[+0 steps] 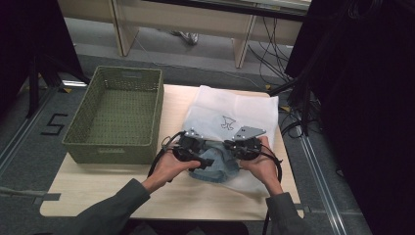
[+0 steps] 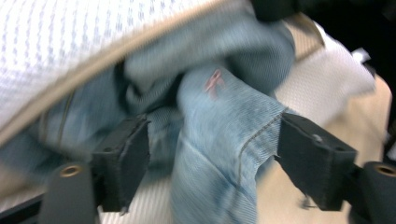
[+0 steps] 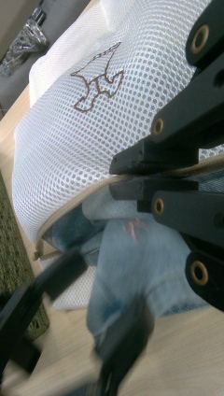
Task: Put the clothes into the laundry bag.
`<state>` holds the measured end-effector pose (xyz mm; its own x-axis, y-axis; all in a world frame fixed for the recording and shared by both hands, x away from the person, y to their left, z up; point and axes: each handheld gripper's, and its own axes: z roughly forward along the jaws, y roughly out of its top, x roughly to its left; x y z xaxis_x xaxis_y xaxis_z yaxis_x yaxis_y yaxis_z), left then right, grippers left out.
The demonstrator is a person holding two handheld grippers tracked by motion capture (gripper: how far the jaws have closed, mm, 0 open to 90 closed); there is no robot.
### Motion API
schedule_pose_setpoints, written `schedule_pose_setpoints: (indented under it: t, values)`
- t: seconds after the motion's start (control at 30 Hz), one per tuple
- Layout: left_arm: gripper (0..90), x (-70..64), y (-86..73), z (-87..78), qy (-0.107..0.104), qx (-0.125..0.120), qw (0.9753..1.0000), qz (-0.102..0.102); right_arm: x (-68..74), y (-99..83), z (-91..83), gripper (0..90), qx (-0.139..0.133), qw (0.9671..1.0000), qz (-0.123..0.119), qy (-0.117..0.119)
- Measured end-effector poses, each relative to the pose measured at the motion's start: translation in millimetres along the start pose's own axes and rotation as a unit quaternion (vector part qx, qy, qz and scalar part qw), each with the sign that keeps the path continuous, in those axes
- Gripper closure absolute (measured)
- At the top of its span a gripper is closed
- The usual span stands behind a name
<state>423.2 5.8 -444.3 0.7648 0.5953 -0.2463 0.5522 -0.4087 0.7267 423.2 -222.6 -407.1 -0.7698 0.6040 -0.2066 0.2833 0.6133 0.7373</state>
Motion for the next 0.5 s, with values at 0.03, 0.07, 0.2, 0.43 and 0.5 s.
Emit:
schedule_pose_setpoints:
  t: [0.03,0.07,0.2,0.43,0.5]
  values:
    - [23.3,-1.0,-4.5,-3.3,0.0,0.007,1.0,0.004,0.2,-0.3,-0.3,86.8,0.002,1.0,0.005,-0.001]
    - [22.4,-3.5,-10.2,-4.1,-0.002,0.009,1.0,0.002,0.4,-0.3,-0.3,86.7,0.002,1.0,0.004,-0.001]
    - [19.2,-8.3,-27.4,6.7,-0.003,0.047,0.9986,0.024,0.4,0.3,0.8,86.7,0.002,1.0,0.002,-0.001]
    - [78.4,13.8,-13.5,51.7,0.029,0.069,0.9953,0.062,3.0,1.8,1.3,86.8,0.006,0.9999,-0.005,0.007]
    - [81.0,11.9,-0.3,56.1,0.051,0.031,0.9976,0.035,2.8,2.5,-0.3,86.9,0.002,1.0,0.004,0.004]
